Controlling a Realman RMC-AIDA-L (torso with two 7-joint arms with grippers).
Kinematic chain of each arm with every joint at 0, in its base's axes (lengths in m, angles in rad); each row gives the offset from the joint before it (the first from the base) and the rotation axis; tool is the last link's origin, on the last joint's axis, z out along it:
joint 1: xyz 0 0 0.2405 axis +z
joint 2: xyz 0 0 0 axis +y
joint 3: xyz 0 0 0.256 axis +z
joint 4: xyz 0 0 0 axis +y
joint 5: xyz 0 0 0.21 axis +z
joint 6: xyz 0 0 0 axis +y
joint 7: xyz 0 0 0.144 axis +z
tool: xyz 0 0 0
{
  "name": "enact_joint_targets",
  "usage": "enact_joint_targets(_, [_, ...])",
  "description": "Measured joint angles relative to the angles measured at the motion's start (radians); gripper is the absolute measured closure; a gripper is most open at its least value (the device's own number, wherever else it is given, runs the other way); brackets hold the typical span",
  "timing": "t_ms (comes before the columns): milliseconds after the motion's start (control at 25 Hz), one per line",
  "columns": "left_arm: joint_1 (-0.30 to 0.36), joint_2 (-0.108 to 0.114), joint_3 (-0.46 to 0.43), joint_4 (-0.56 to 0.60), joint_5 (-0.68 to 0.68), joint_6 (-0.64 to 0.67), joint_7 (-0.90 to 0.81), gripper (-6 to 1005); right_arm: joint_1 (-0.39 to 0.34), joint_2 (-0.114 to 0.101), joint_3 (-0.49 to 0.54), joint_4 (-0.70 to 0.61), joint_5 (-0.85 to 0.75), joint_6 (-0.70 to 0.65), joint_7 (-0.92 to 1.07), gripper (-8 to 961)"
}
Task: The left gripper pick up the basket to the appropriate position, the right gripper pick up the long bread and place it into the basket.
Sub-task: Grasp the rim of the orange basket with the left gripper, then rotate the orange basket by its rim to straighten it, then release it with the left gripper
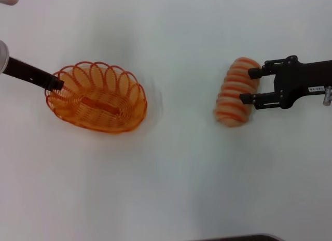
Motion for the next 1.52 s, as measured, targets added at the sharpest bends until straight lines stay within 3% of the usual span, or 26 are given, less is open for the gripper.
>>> enact_joint_targets(520, [-0.023, 0.006, -0.030, 0.006, 0.000, 0.085, -0.104, 908, 0.003, 0.000, 0.009, 0.000, 0.000, -0.002, -0.002, 240])
enact_joint_targets(1080, [-0.065, 0.023, -0.170, 0.001, -0.061, 0.239, -0.232, 926, 0.011, 0.000, 0.010, 0.000, 0.003, 0.005, -0.004, 241])
enact_joint_targets(1240, [-0.054, 0.017, -0.171, 0.009, -0.062, 0.237, -0.250, 927, 0.012, 0.000, 0.011, 0.000, 0.003, 0.006, -0.004, 242])
enact_joint_targets(1320, [-0.026, -0.008, -0.172, 0.028, -0.062, 0.200, -0.279, 927, 0.012, 0.000, 0.012, 0.000, 0.004, 0.006, -0.004, 242])
enact_joint_targets(1360, [-0.026, -0.008, -0.172, 0.028, -0.062, 0.200, -0.279, 927, 0.012, 0.000, 0.012, 0.000, 0.005, 0.006, -0.004, 242])
enact_joint_targets(1400, [-0.011, -0.027, -0.170, 0.037, -0.064, 0.176, -0.284, 927, 0.012, 0.000, 0.013, 0.000, 0.005, 0.006, -0.004, 242])
enact_joint_targets(1520, [-0.006, -0.040, -0.167, 0.038, -0.065, 0.165, -0.280, 927, 0.012, 0.000, 0.016, 0.000, 0.005, 0.006, -0.004, 241])
